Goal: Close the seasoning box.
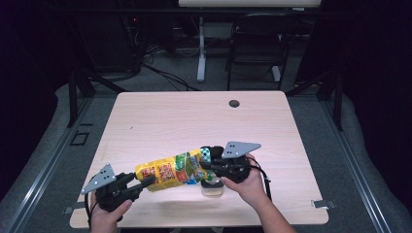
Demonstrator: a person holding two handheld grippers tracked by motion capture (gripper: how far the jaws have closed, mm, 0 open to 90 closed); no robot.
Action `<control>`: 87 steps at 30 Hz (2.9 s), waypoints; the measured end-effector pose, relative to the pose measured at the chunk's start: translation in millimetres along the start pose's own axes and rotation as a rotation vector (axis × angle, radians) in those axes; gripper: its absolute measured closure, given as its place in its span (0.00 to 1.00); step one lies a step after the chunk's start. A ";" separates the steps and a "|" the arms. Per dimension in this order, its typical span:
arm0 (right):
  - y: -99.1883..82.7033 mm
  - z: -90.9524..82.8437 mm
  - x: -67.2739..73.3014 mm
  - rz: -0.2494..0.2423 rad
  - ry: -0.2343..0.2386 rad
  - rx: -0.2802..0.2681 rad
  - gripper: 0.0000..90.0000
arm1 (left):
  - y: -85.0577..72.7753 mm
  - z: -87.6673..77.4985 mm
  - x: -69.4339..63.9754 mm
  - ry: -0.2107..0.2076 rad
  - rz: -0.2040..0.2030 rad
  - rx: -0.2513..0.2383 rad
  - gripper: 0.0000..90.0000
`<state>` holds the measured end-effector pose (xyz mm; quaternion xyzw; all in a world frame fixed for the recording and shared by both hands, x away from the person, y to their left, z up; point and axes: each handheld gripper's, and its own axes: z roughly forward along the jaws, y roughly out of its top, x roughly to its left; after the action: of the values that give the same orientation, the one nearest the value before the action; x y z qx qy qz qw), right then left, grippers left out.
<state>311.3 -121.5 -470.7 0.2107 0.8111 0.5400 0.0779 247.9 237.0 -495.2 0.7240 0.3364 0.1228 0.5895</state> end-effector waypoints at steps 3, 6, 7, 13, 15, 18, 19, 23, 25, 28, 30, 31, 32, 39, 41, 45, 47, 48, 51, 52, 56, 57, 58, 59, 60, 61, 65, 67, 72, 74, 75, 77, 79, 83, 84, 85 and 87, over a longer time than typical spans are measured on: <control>-0.5 -0.2 -0.2 -0.001 -0.004 -0.004 0.99 | 0.5 0.0 -0.2 0.002 0.007 -0.002 0.68; -1.0 -0.5 -1.3 -0.004 -0.007 -0.005 0.99 | 1.6 0.4 -1.0 0.004 0.008 -0.012 0.68; -1.3 -0.3 -1.3 0.002 -0.008 -0.010 0.99 | 2.2 0.7 -1.5 0.004 0.007 -0.014 0.68; -2.9 -1.7 -4.2 0.006 -0.010 -0.009 0.98 | 6.8 1.7 -2.5 0.006 0.021 -0.024 0.70; -3.7 -1.5 -4.6 0.016 -0.011 -0.018 0.98 | 7.8 1.8 -3.0 0.007 0.020 -0.029 0.70; -4.5 -2.4 -5.8 0.019 -0.008 -0.016 0.97 | 8.5 2.1 -3.5 0.007 0.022 -0.036 0.72; -4.7 -2.5 -5.9 0.019 -0.009 -0.015 0.97 | 9.0 1.7 -3.6 0.009 0.027 -0.032 0.73; -5.3 -3.6 -6.5 0.018 -0.011 -0.011 0.96 | 10.9 1.9 -4.9 0.013 0.040 -0.027 0.73; -5.7 -3.8 -6.7 0.017 -0.014 -0.010 0.96 | 11.9 2.4 -5.6 0.009 0.041 -0.031 0.73; -6.3 -4.6 -7.5 0.019 -0.013 -0.006 0.96 | 13.8 2.4 -6.4 0.008 0.052 -0.029 0.74; -6.6 -5.3 -8.2 0.018 -0.013 -0.003 0.95 | 15.0 2.5 -7.1 0.007 0.054 -0.031 0.74; -6.6 -5.7 -8.5 0.017 -0.015 0.000 0.95 | 15.6 2.7 -7.5 0.011 0.057 -0.030 0.75; -6.6 -5.8 -8.7 0.018 -0.014 0.002 0.95 | 16.2 2.8 -8.1 0.013 0.057 -0.028 0.75; -7.4 -7.8 -9.2 0.010 -0.014 0.014 0.95 | 20.8 3.5 -9.9 0.010 0.076 -0.020 0.76; -8.0 -8.2 -9.4 0.011 -0.013 0.014 0.95 | 21.7 3.7 -10.9 0.013 0.075 -0.020 0.76; -9.4 -9.3 -10.0 0.014 -0.007 0.014 0.96 | 23.9 3.9 -12.3 0.014 0.086 -0.014 0.76; -9.9 -9.9 -10.2 0.014 -0.006 0.016 0.96 | 24.6 4.0 -13.0 0.012 0.089 -0.016 0.77; -10.2 -10.2 -10.4 0.015 -0.006 0.016 0.96 | 25.0 4.1 -13.4 0.011 0.088 -0.020 0.77; -11.0 -10.7 -10.6 0.019 -0.005 0.015 0.96 | 26.0 4.0 -14.2 0.011 0.091 -0.019 0.78; -11.3 -10.9 -10.8 0.018 -0.006 0.016 0.96 | 26.2 4.2 -14.2 0.007 0.090 -0.022 0.78; -12.7 -11.3 -11.8 0.023 0.001 0.010 0.96 | 27.9 4.8 -15.2 0.017 0.090 -0.027 0.79; -13.0 -11.4 -11.9 0.024 0.000 0.009 0.96 | 28.8 4.6 -14.9 0.003 0.090 -0.022 0.79; -13.3 -11.7 -12.1 0.027 -0.001 0.009 0.96 | 29.1 4.9 -15.1 0.003 0.089 -0.023 0.79; -13.4 -11.9 -12.5 0.025 0.001 0.011 0.96 | 29.5 4.9 -15.3 0.001 0.090 -0.024 0.79; -13.7 -12.1 -12.7 0.025 0.000 0.011 0.96 | 29.5 5.3 -15.4 -0.002 0.091 -0.031 0.80; -14.0 -12.2 -12.9 0.025 -0.001 0.010 0.96 | 29.6 5.3 -15.6 -0.002 0.093 -0.033 0.80; -15.4 -12.6 -14.2 0.031 0.003 0.005 0.96 | 29.5 5.1 -16.9 -0.002 0.088 -0.045 0.82; -15.9 -12.7 -14.7 0.034 0.003 0.003 0.96 | 30.3 5.5 -17.4 -0.004 0.095 -0.050 0.83; -16.8 -13.4 -16.2 0.036 -0.003 0.007 0.95 | 33.0 6.7 -19.1 -0.008 0.102 -0.058 0.84; -17.1 -13.6 -16.7 0.036 -0.002 0.008 0.95 | 33.8 7.3 -19.2 -0.013 0.106 -0.062 0.85; -17.3 -13.7 -16.9 0.037 -0.003 0.008 0.95 | 34.1 7.4 -19.4 -0.012 0.107 -0.062 0.85; -17.5 -14.1 -17.4 0.035 -0.002 0.011 0.95 | 34.6 7.4 -20.0 -0.009 0.108 -0.060 0.85; -17.9 -14.2 -17.5 0.038 -0.002 0.008 0.95 | 34.9 7.7 -20.0 -0.009 0.109 -0.061 0.85; -19.1 -13.8 -18.0 0.037 -0.003 0.011 0.94 | 35.2 8.5 -20.8 -0.008 0.112 -0.060 0.86; -19.3 -14.1 -18.2 0.039 -0.004 0.012 0.94 | 35.4 8.7 -21.0 -0.012 0.112 -0.063 0.86; -19.6 -14.1 -18.2 0.041 -0.002 0.010 0.94 | 35.7 8.6 -21.4 -0.009 0.115 -0.060 0.86; -19.8 -14.6 -18.7 0.038 0.000 0.014 0.94 | 36.5 9.0 -21.9 -0.010 0.121 -0.063 0.87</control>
<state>317.8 -148.2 -484.7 0.2265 0.8107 0.5358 0.0665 249.2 213.4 -458.7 0.7247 0.2853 0.1651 0.6051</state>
